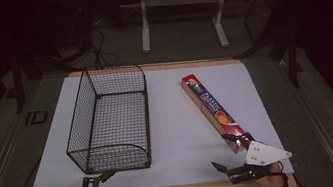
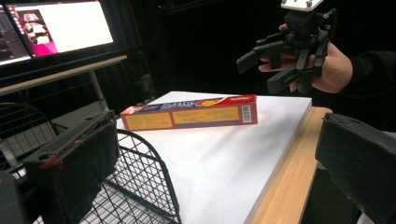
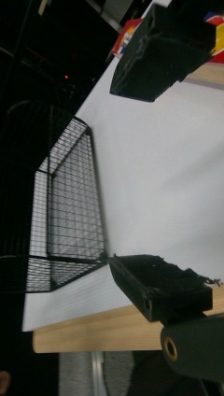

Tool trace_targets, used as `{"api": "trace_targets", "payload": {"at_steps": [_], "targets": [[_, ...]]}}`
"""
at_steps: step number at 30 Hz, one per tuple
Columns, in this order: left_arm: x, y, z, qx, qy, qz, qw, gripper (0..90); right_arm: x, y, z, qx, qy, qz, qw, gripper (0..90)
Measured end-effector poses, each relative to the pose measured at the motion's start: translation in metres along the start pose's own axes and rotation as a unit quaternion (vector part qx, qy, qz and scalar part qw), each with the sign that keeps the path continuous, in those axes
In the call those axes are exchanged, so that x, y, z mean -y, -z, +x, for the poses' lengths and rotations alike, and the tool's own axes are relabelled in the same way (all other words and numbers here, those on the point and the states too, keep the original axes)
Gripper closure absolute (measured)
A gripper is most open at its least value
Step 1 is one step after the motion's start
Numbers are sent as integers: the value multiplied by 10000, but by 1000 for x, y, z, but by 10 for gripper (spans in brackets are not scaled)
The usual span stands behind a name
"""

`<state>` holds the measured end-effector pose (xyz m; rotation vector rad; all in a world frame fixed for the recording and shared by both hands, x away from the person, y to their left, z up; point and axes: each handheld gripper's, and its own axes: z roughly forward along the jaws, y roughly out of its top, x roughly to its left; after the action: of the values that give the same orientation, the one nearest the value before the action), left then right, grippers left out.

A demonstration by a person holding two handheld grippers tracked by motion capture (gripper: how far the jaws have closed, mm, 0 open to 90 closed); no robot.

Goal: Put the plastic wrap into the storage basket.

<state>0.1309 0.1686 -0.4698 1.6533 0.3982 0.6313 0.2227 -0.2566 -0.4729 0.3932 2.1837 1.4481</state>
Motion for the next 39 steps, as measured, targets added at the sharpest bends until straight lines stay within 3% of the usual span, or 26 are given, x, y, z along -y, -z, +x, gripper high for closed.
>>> {"api": "trace_targets", "payload": {"at_steps": [6, 9, 12, 21, 22, 28, 29, 30, 34, 36, 37, 39], "targets": [[0, -1, -1, -8, -17, 0, 10000, 1, -3, -2, 3, 19, -46, 94, 9999, 135], [0, -1, -2, 6, -40, 22, 10000, 1, -6, -2, 2, 4, -360, 175, 9992, 130], [0, -1, -3, 21, -68, 59, 10000, 1, -7, -2, 0, 7, -459, 189, 9988, 131], [1, -2, -3, 44, -46, 56, 10000, 1, -22, 1, -2, 191, -139, 223, 9995, 128], [1, -2, -3, 40, -51, 64, 10000, 1, -23, -2, -6, 270, -96, 333, 9990, 118], [1, -2, -3, 54, -53, 82, 9999, 1, -27, -4, -15, 386, -113, 335, 9986, 115], [1, -3, -3, 62, -50, 85, 9999, 1, -30, -5, -19, 557, -18, 307, 9980, 116], [1, -3, -3, 64, -52, 83, 9999, 1, -30, -5, -22, 577, -13, 276, 9979, 115], [1, -3, -3, 52, -73, 95, 9999, 1, -30, -8, -31, 689, -204, 393, 9966, 116], [1, -3, -2, 50, -71, 106, 9999, 1, -29, -7, -39, 692, -455, 379, 9958, 106], [1, -3, -2, 55, -62, 105, 9999, 1, -28, -6, -45, 813, -530, 370, 9946, 104], [1, -3, -2, 66, -55, 105, 9999, 1, -28, -7, -48, 859, -562, 426, 9938, 101]]}}
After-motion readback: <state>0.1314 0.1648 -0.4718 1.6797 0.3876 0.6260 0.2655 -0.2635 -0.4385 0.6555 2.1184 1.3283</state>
